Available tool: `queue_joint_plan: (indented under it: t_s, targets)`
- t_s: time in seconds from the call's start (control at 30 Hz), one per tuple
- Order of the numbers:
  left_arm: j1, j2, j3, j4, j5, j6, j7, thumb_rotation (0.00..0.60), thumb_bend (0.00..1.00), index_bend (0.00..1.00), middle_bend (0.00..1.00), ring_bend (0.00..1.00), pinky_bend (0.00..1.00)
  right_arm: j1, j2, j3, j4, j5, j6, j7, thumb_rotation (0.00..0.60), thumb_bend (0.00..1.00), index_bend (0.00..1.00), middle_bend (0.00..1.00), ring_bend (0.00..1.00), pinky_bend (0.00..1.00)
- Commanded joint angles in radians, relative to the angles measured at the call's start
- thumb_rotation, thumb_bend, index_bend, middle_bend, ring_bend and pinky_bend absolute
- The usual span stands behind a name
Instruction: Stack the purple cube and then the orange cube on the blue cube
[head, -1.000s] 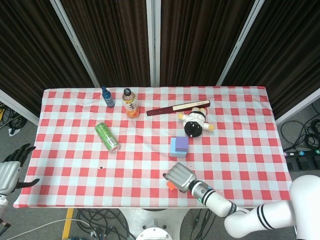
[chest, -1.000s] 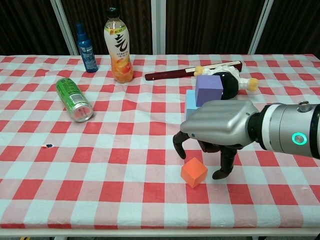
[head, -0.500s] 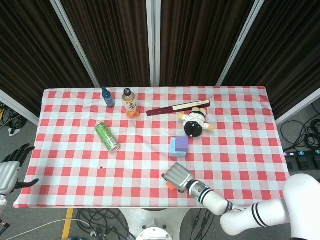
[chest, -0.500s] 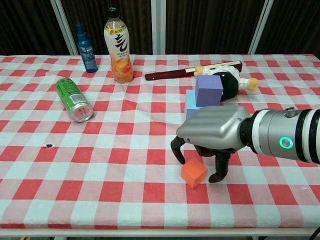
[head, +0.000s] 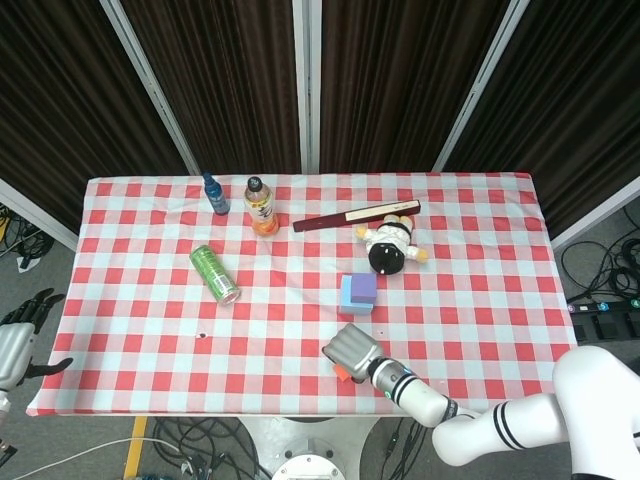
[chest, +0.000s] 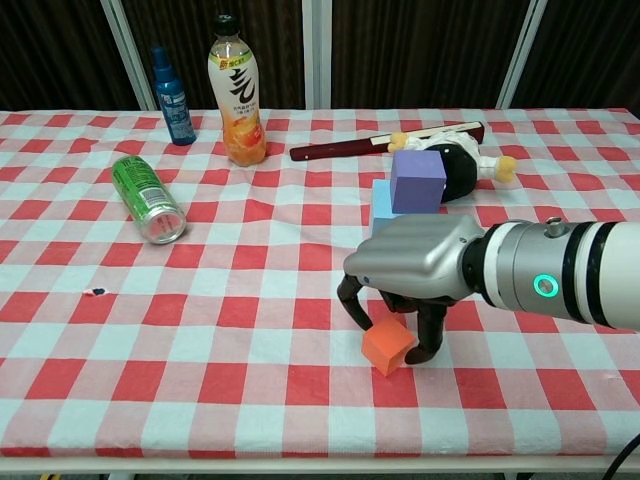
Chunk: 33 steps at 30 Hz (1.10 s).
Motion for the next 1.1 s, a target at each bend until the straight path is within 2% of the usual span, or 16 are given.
queue_joint_plan:
  t_s: [0.03,0.27,0.4,0.7,0.93,1.1]
  targets:
    - [0.0,0.0,0.001,0.002,0.002,-0.001,-0.003,0.6,0.0,0.19,0.17,0.15,0.22,-0.001,-0.004,0.002,0.004,-0.004,0.005,0.006,0.6,0.09,0.51,1.0,0.93,0.8]
    - [0.0,0.001,0.001,0.002,0.006,0.0,-0.009,0.6,0.0,0.19,0.17,0.15,0.22,-0.001,-0.003,0.004,0.005,-0.003,0.014,0.011,0.6,0.1,0.54,1.0,0.94,0.8]
    - [-0.001,0.001,0.001,0.002,0.006,-0.005,-0.012,0.6,0.0,0.19,0.17,0.15,0.22,0.0,0.022,0.024,-0.028,-0.004,0.029,0.027,0.6,0.1,0.55,1.0,0.94,0.8]
    - [-0.004,0.006,-0.001,-0.011,0.015,0.001,-0.01,0.6,0.0,0.19,0.17,0.15,0.22,0.026,0.175,0.129,-0.207,0.036,0.131,0.019,0.6,0.11,0.56,1.0,0.94,0.8]
    - [-0.01,0.01,-0.001,-0.028,0.018,-0.004,0.002,0.6,0.0,0.19,0.17,0.15,0.22,0.067,0.305,0.227,-0.333,0.15,0.2,-0.002,0.6,0.11,0.56,1.0,0.94,0.8]
    - [-0.014,0.012,-0.001,-0.039,0.018,-0.009,0.012,0.6,0.0,0.19,0.17,0.15,0.22,0.09,0.37,0.265,-0.382,0.232,0.229,-0.005,0.6,0.11,0.56,1.0,0.94,0.8]
